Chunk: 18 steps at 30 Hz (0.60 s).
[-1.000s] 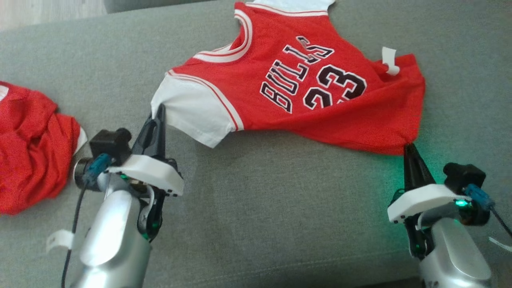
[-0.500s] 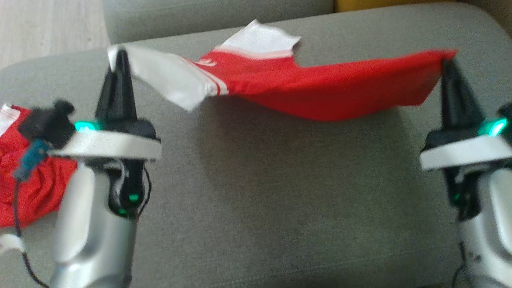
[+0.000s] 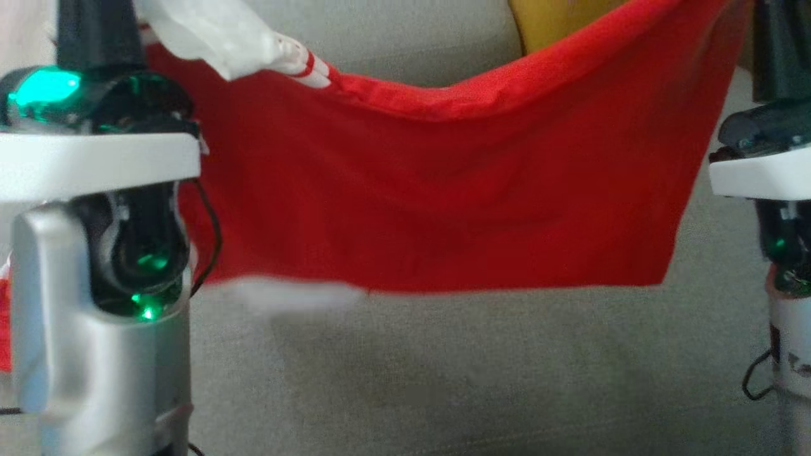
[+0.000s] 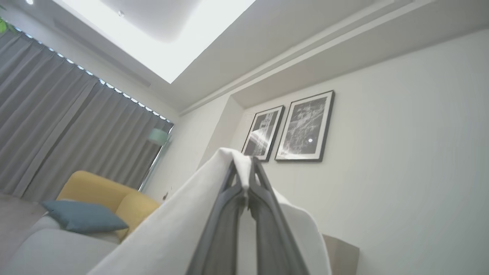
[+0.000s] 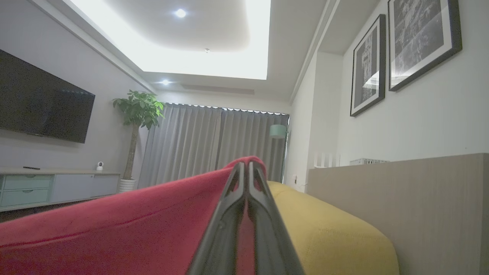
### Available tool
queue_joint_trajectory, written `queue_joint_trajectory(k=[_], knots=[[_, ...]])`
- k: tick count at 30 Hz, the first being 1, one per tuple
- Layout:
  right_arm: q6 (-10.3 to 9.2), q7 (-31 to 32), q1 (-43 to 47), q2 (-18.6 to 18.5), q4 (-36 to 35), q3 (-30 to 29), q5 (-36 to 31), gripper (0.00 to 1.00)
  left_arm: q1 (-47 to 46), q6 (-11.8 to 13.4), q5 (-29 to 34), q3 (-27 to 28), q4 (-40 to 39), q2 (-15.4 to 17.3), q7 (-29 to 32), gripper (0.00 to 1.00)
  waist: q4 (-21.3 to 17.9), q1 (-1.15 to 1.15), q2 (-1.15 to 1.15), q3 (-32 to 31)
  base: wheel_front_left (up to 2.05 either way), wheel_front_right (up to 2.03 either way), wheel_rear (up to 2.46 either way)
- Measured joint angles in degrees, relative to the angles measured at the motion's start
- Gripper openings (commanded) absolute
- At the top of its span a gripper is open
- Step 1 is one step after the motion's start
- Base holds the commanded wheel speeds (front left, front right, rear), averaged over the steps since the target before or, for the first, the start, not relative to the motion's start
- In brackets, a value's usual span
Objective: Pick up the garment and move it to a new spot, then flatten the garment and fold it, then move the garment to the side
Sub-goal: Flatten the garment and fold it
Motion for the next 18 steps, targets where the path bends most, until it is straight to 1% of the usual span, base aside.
queue_joint_trajectory(k=[2,5,8,10,12,14,16,18], knots=[[0.00,1.7,0.3,1.0,-2.3,-1.0,-0.1,0.00,-0.5,1.8,-1.2,-0.1,-3.1,0.0,0.9,0.00,0.0,0.00,0.00,-0.5,0.00,0.00,0.00],[0.00,4.2,0.9,1.9,-5.3,-2.6,-0.7,0.00,-2.3,3.8,-1.8,-0.2,-6.2,0.0,2.7,0.00,0.1,0.00,0.00,-0.4,0.00,0.00,0.00],[0.00,6.7,1.3,2.8,-5.6,-3.7,-1.1,0.00,-4.1,5.1,-1.8,-0.1,-5.3,0.3,4.7,0.00,0.1,0.00,0.00,0.7,0.00,0.00,0.00],[0.00,8.2,0.9,2.9,-4.6,-4.2,-1.2,0.00,-5.8,5.7,-1.8,0.2,-2.3,0.7,6.2,0.00,0.1,0.00,0.00,1.7,0.00,0.00,0.00],[0.00,9.7,-0.3,3.0,-2.8,-4.2,-0.8,0.00,-8.1,5.7,-1.5,0.5,1.5,2.0,7.3,0.00,0.1,0.00,0.00,3.3,0.00,0.00,0.00],[0.00,10.8,-4.0,4.4,0.3,-5.1,1.5,0.00,-12.5,5.6,-1.1,1.4,6.2,3.4,7.7,0.00,0.0,0.00,0.00,5.6,0.00,0.00,0.00],[0.00,10.3,-9.9,3.2,4.2,-4.0,0.4,0.00,-18.8,4.5,-0.9,1.5,12.0,4.5,7.9,0.00,0.1,0.00,0.00,8.4,0.00,0.00,0.00],[0.00,9.0,-17.5,2.3,9.9,-3.7,0.5,0.00,-25.4,2.9,0.7,1.3,18.5,5.6,7.2,0.00,0.2,0.00,0.00,11.3,0.00,0.00,0.00]])
